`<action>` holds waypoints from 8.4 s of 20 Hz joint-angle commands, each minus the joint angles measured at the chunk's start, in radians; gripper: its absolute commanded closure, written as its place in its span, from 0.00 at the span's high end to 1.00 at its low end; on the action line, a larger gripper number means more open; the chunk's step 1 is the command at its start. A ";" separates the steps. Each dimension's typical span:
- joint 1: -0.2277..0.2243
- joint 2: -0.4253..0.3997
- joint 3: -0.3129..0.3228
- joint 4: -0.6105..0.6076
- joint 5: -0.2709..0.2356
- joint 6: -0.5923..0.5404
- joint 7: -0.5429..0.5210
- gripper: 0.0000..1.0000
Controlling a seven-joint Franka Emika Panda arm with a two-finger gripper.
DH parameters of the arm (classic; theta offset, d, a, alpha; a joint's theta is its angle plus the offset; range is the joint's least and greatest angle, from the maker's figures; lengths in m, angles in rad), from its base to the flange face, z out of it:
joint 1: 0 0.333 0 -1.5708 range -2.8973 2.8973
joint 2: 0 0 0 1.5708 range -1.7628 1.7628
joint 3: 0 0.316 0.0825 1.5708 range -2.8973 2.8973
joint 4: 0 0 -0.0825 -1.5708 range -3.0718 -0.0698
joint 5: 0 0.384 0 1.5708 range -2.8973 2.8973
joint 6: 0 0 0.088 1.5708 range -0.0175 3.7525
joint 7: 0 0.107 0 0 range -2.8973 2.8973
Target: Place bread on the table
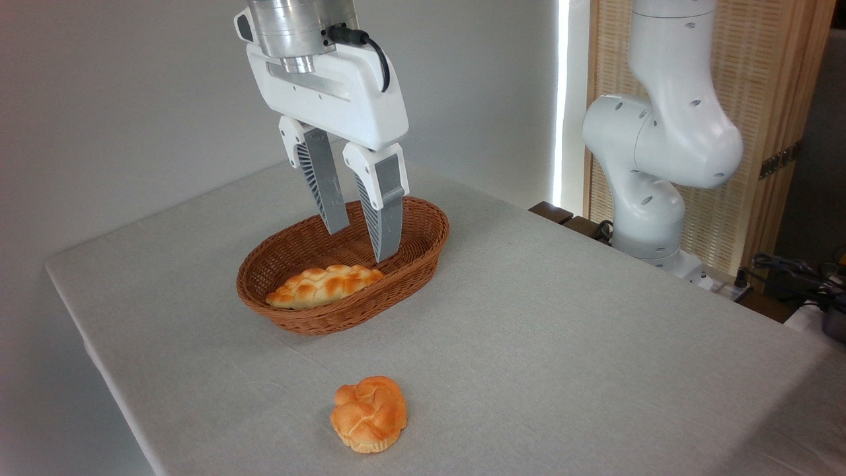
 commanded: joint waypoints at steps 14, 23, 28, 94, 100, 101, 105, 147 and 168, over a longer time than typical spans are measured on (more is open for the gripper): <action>0.004 -0.006 0.002 -0.009 -0.013 0.012 0.011 1.00; -0.008 -0.007 -0.065 -0.071 -0.076 0.018 -0.043 1.00; -0.015 -0.018 -0.165 -0.189 -0.076 0.103 -0.092 1.00; -0.055 -0.078 -0.119 -0.290 -0.029 -0.010 -0.092 0.23; -0.057 -0.108 0.024 -0.331 0.068 -0.036 0.011 0.24; -0.057 -0.108 0.042 -0.353 0.094 -0.033 0.022 0.25; -0.055 -0.096 0.054 -0.439 0.158 -0.013 0.103 0.32; 0.039 -0.042 -0.038 -0.011 -0.063 0.024 -0.061 1.00; 0.058 -0.013 -0.070 -0.025 -0.061 0.018 -0.001 1.00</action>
